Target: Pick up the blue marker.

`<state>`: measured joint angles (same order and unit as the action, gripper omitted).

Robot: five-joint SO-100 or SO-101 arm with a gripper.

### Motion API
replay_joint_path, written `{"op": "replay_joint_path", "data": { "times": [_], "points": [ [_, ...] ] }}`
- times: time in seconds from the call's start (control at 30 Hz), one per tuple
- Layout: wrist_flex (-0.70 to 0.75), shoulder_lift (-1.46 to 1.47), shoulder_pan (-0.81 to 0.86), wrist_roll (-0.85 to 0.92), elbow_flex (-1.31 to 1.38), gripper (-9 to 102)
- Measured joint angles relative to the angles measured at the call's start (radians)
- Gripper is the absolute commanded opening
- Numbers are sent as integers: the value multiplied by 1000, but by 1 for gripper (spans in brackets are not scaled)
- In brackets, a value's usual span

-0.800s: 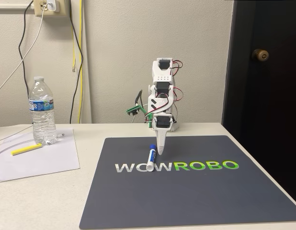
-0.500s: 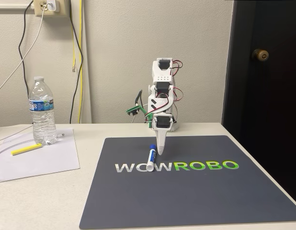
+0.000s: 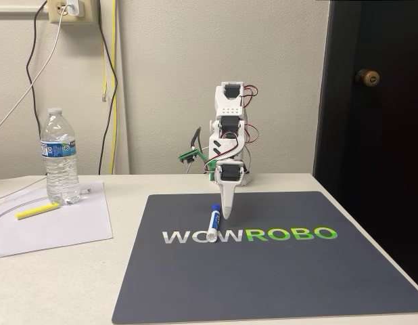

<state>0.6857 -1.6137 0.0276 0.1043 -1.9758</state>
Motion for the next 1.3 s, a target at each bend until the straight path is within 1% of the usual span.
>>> {"op": "replay_joint_path", "data": {
  "times": [1.13,1.3],
  "points": [
    [0,0,0,0,0,0],
    [58,-8,0,-2,23,0]
  ]
}}
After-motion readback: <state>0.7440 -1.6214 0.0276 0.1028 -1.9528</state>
